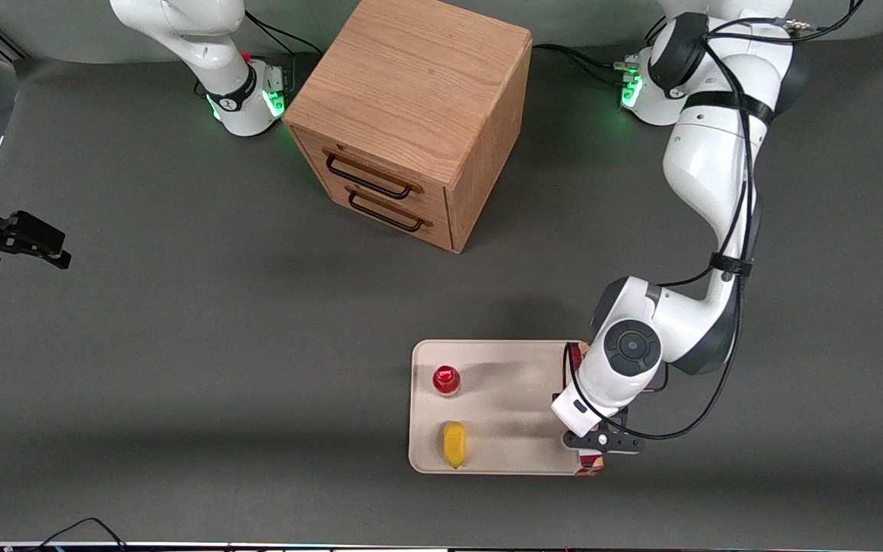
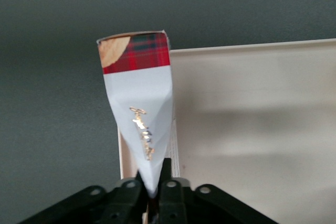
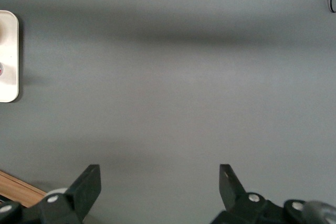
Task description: Place red cookie box on tray
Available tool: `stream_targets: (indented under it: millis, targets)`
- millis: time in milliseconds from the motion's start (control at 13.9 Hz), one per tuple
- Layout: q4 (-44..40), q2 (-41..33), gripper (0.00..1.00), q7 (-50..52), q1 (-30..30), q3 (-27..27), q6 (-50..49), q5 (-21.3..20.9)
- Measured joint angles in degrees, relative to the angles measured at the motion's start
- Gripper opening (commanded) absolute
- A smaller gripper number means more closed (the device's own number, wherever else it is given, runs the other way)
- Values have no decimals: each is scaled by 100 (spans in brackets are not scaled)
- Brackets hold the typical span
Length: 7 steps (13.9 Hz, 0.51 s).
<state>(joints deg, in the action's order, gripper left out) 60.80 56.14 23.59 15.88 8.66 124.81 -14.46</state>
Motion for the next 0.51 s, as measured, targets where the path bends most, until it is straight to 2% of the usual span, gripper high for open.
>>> stream_targets:
  millis: [216,505]
  targets:
    - [-110,-24,100,33,-10,-2,-64,-98]
    - [-304,-522,100,-64,-221,-10,-1022,-92]
